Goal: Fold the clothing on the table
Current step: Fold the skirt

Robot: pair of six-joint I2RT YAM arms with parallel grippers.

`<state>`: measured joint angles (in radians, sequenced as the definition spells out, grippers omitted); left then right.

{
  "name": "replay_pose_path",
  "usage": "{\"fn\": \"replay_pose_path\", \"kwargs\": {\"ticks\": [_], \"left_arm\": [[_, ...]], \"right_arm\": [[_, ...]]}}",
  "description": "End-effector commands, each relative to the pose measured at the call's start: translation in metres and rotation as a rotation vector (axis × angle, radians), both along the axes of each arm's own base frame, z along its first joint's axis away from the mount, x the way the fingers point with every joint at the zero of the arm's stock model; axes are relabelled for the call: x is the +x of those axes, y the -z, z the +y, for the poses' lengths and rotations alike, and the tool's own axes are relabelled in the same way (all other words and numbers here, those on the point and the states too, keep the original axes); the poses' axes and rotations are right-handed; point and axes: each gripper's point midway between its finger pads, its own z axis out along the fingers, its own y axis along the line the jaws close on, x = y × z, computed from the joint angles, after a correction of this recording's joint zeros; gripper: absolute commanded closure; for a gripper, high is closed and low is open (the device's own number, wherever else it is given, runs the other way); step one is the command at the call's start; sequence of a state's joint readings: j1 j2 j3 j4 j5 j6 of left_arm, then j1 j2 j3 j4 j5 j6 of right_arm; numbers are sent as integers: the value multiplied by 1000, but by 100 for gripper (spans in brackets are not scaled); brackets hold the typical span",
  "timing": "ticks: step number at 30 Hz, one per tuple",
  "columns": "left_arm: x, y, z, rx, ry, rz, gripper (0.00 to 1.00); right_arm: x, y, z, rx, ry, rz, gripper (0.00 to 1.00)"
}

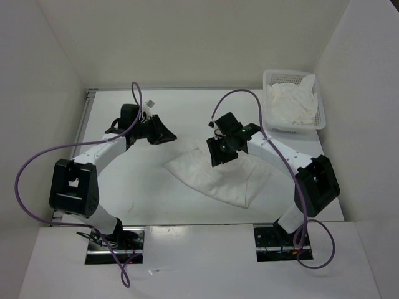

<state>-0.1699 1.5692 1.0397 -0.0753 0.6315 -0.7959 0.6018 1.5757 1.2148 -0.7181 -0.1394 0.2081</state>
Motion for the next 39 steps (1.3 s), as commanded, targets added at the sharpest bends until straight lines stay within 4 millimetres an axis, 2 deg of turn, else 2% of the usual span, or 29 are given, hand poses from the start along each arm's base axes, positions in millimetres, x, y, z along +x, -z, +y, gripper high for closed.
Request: {"fn": "replay_pose_path", "kwargs": {"ticks": [1, 4, 7, 8, 10, 12, 16, 17, 21, 22, 23, 24, 29, 30, 33, 34, 37, 39], "left_arm": [[-5, -13, 1, 11, 33, -67, 72], [-6, -8, 5, 14, 24, -49, 72], [-6, -5, 9, 15, 14, -40, 72], [-4, -4, 12, 20, 9, -46, 72], [-5, 0, 14, 27, 2, -38, 72], [-6, 2, 14, 27, 2, -38, 72], [-6, 2, 14, 27, 2, -38, 72], [-6, 2, 14, 27, 2, -38, 72], [-6, 2, 14, 27, 2, -38, 72], [-7, 5, 16, 23, 0, -28, 72], [-7, 5, 17, 28, 4, -34, 72], [-6, 5, 20, 28, -5, -34, 72], [-5, -2, 26, 19, -15, -52, 72], [-7, 2, 26, 25, -11, -47, 72], [-6, 1, 28, 20, -13, -47, 72], [-6, 1, 28, 20, -13, -47, 72], [-6, 1, 28, 20, -13, -47, 72], [-6, 1, 28, 20, -13, -47, 72]], "right_arm": [[7, -13, 19, 47, -111, -49, 46], [0, -10, 29, 76, -152, -31, 49], [-11, -5, 32, 104, -177, 12, 65], [-18, -4, 35, 129, -196, 41, 76], [-27, -2, 40, 147, -221, 75, 76], [-33, 1, 42, 150, -226, 95, 81], [-43, 6, 36, 141, -219, 134, 82], [-44, 8, 34, 128, -205, 144, 71], [-40, 16, 30, 92, -179, 147, 68], [-39, 20, 29, 80, -175, 151, 74], [-40, 24, 28, 74, -174, 160, 89], [-40, 24, 28, 74, -174, 160, 98], [-27, 19, 22, 24, -122, 117, 100], [-23, 16, 18, 24, -99, 105, 100], [-4, 10, 3, -18, -5, 44, 100], [9, 4, -9, -40, 41, 3, 100], [34, -11, -26, -30, 130, -44, 100], [49, -24, -32, -18, 164, -81, 100]]}}
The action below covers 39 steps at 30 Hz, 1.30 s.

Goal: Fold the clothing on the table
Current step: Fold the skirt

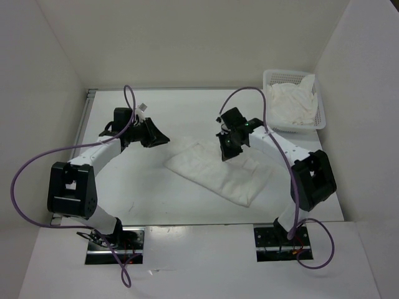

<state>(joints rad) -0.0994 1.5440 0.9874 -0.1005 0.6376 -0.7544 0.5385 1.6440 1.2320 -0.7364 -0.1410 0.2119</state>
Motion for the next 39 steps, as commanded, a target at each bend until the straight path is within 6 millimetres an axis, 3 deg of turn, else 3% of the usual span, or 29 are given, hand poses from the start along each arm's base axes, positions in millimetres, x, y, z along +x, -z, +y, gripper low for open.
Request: {"fn": "replay_pose_path", "kwargs": {"ticks": [1, 4, 11, 16, 18, 19, 21, 22, 24, 25, 27, 28, 30, 34, 38, 39], "left_arm": [[-2, -13, 0, -4, 33, -70, 72], [-2, -13, 0, -4, 33, -70, 72], [-4, -10, 0, -3, 33, -61, 72], [-5, -8, 0, -8, 29, -54, 72], [-5, -11, 0, -9, 29, -64, 72], [-8, -8, -1, -14, 36, -54, 72], [-10, -9, -1, -15, 36, -62, 72], [-10, -12, -1, -20, 31, -65, 72], [-13, -13, -1, -20, 31, -68, 72], [-13, -17, -1, -21, 31, -78, 72], [-17, -17, -2, -33, 33, -67, 72], [-18, -14, -2, -33, 33, -69, 72], [-18, -16, -6, -39, 39, -71, 72], [-20, -21, -15, -60, 59, -83, 72], [-22, -19, -33, -106, 123, -78, 72], [-20, -27, -35, -119, 128, -95, 72]], "right_arm": [[46, -50, -17, 19, 115, -162, 100], [64, -50, -16, 10, 123, -179, 100], [98, -4, -18, -92, 190, -164, 100], [122, 50, -62, -257, 352, -127, 100], [133, 56, -80, -300, 418, -143, 99], [145, 49, -93, -342, 476, -198, 87], [163, 36, -112, -348, 574, -263, 79], [169, 16, -118, -328, 602, -311, 67], [179, -16, -121, -279, 636, -394, 64], [184, -49, -119, -224, 656, -469, 65], [190, -83, -118, -193, 650, -533, 55], [185, -90, -118, -192, 643, -523, 52], [181, -100, -114, -169, 625, -509, 54], [159, -100, -102, -106, 580, -437, 54], [113, -82, -92, -21, 546, -326, 56], [105, -76, -91, -6, 553, -300, 56]]}}
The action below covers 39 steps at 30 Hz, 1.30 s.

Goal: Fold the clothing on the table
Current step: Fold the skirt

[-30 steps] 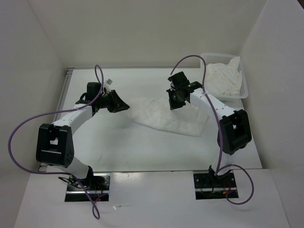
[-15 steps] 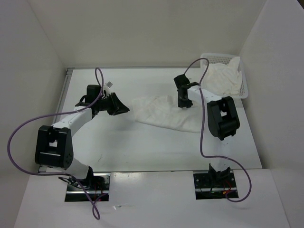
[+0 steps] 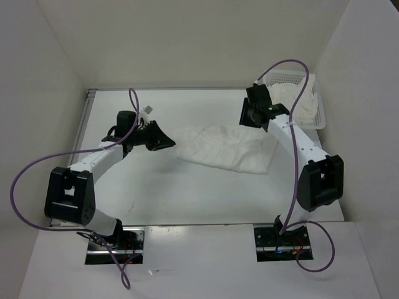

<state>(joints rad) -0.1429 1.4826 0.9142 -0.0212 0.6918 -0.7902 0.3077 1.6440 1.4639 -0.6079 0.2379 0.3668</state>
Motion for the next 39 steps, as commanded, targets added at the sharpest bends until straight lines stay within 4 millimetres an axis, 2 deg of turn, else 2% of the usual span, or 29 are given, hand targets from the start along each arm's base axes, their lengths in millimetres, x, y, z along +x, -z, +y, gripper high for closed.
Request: {"fn": "replay_pose_path", "kwargs": {"ticks": [1, 3, 4, 8, 9, 10, 11, 13, 14, 15, 16, 17, 18, 20, 24, 26, 28, 29, 31, 32, 33, 34, 35, 37, 38, 39], "left_arm": [[-1, -11, -19, -57, 75, -42, 72], [4, -24, -30, -65, 103, -91, 82], [6, -19, -35, -69, 107, -69, 84], [16, -23, -54, -84, 162, -79, 90], [20, -18, -55, -82, 162, -65, 92], [24, -21, -57, -88, 158, -66, 92], [23, -16, -62, -92, 176, -55, 92], [26, -19, -63, -99, 172, -58, 93], [26, -19, -63, -99, 172, -58, 93], [24, -19, -66, -99, 181, -58, 93], [24, -19, -66, -99, 181, -58, 93], [22, -19, -66, -99, 181, -59, 93], [20, -16, -65, -98, 181, -50, 93], [19, -18, -64, -89, 177, -59, 93], [15, -12, -62, -76, 172, -48, 93], [15, -12, -62, -76, 172, -48, 93], [17, -13, -62, -78, 173, -58, 93], [18, -15, -62, -84, 169, -59, 93], [16, -12, -62, -84, 169, -57, 93], [16, -12, -62, -84, 169, -57, 93], [16, -12, -62, -84, 169, -57, 93], [14, -8, -62, -82, 168, -47, 93], [14, -8, -62, -82, 168, -47, 93], [14, -8, -62, -82, 168, -47, 93], [14, -8, -62, -82, 168, -47, 93], [14, -8, -62, -82, 168, -47, 93]], "right_arm": [[-48, 35, 12, 91, -34, 144, 56], [-58, 46, 17, 131, -46, 166, 57], [-67, 58, 17, 141, -44, 194, 58], [-70, 87, 25, 167, -61, 258, 60], [-71, 105, 25, 154, -56, 304, 60], [-69, 112, 24, 142, -48, 320, 61], [-64, 118, 23, 130, -40, 324, 63], [-49, 145, 22, 106, -18, 373, 65], [-47, 146, 17, 101, -3, 371, 66], [-40, 154, 19, 96, -2, 385, 66], [-34, 157, 18, 88, 17, 385, 66], [-21, 153, 16, 87, 30, 363, 66], [-18, 163, 17, 87, 40, 380, 66], [-6, 158, 18, 83, 46, 355, 67], [0, 149, 17, 88, 72, 326, 67], [-2, 138, 28, 105, 42, 302, 67], [-12, 145, 36, 107, 18, 328, 67], [-16, 145, 47, 110, -10, 332, 67], [-34, 163, 55, 95, -39, 387, 67], [-46, 168, 70, 81, -79, 404, 67], [-61, 181, 76, 71, -105, 441, 67], [-72, 185, 86, 79, -115, 461, 67], [-86, 189, 105, 79, -162, 471, 67], [-111, 201, 117, 75, -191, 514, 67], [-125, 199, 134, 93, -218, 519, 67], [-142, 204, 136, 91, -226, 547, 67]]}}
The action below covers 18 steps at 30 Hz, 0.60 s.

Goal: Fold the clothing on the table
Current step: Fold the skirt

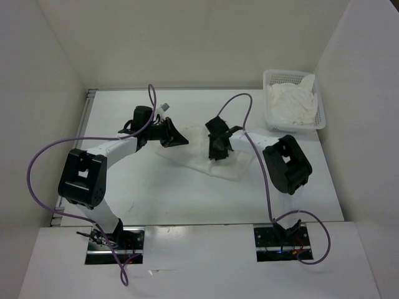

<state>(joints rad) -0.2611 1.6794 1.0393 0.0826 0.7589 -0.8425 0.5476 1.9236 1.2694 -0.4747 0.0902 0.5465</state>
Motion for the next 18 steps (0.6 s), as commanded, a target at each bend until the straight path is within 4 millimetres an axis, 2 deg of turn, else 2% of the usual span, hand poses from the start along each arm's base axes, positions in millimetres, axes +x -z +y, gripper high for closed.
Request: {"fn": "replay_pose_path", "kwargs": {"ticks": [1, 2, 5, 6, 7, 9, 10, 11, 12, 13, 15, 16, 18], "left_arm": [[0, -14, -3, -19, 16, -64, 93], [-1, -12, -3, -13, 20, -63, 93], [1, -9, -1, 7, 13, -73, 93], [2, -7, -1, 9, 13, -64, 90], [4, -11, -2, 12, 17, -78, 82], [11, -16, 1, 29, 24, -107, 72], [11, -17, 6, 48, 27, -95, 57], [15, -16, 7, 77, 33, -103, 1], [22, -25, 13, 125, 55, -143, 0], [28, -19, 20, 149, 61, -136, 0], [24, -24, 22, 153, 119, -162, 0], [29, -24, 31, 153, 105, -170, 0], [26, -21, 35, 146, 124, -178, 0]], "right_arm": [[-77, 26, 30, 41, -65, 165, 67], [-98, 30, 34, 34, -77, 190, 67], [-110, 18, 41, 69, -86, 173, 67], [-107, 15, 40, 67, -82, 154, 67], [-102, 4, 33, 31, -64, 131, 65], [-83, -24, 38, 12, -91, 56, 62], [-81, -38, 33, -13, -98, 40, 61], [-69, -61, 42, 8, -126, -5, 60], [-61, -72, 38, 14, -115, -22, 59], [-57, -92, 36, 35, -105, -50, 59], [-53, -106, 28, 48, -94, -78, 59], [-48, -112, 18, 53, -66, -86, 59], [-51, -124, 0, 70, -34, -113, 57]]}}
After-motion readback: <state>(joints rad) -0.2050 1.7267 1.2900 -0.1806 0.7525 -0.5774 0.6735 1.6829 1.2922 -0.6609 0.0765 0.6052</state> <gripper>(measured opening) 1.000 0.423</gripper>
